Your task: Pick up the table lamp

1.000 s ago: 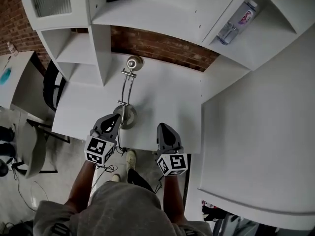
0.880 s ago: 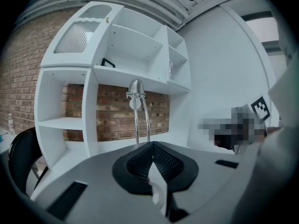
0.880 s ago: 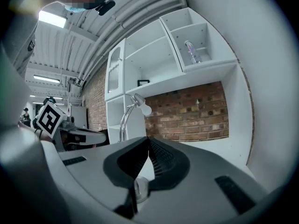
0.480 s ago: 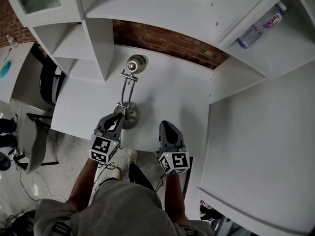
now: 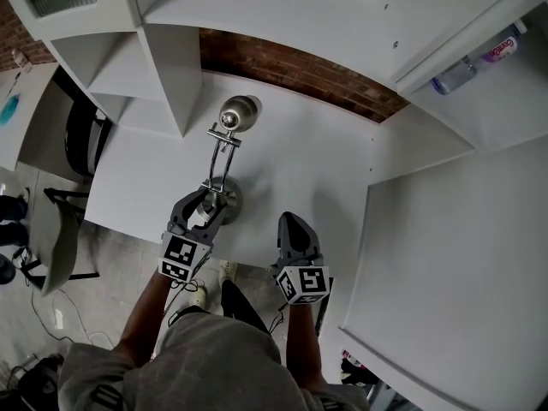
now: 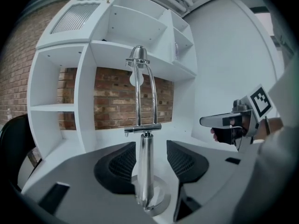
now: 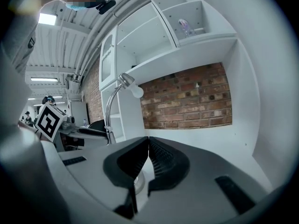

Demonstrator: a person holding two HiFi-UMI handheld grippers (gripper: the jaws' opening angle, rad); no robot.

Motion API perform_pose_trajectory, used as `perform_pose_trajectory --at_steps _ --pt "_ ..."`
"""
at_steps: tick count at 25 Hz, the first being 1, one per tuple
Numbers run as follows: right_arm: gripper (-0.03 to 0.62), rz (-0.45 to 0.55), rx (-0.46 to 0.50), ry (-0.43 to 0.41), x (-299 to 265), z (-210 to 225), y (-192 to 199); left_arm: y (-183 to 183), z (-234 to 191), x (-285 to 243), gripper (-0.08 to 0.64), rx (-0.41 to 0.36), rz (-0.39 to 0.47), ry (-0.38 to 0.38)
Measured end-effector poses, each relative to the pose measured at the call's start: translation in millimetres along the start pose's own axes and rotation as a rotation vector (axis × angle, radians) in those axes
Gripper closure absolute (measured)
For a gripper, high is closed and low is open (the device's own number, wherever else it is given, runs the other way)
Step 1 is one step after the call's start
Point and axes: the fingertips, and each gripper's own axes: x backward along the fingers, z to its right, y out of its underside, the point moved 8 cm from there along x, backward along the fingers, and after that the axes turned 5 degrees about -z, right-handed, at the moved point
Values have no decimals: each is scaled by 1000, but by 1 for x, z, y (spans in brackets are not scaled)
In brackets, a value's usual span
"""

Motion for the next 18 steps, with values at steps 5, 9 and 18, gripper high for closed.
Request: perform_pose_trajectory --at_steps 5,9,18 --pt "569 -13 1 -8 -7 10 3 1 -1 -14 333 8 1 -6" --pt "569 -26 -3 -2 -12 19 5 2 -5 -26 331 18 -8 -22" --pt "569 -42 -12 -7 -19 39 9 2 -9 -46 333 26 -16 -54"
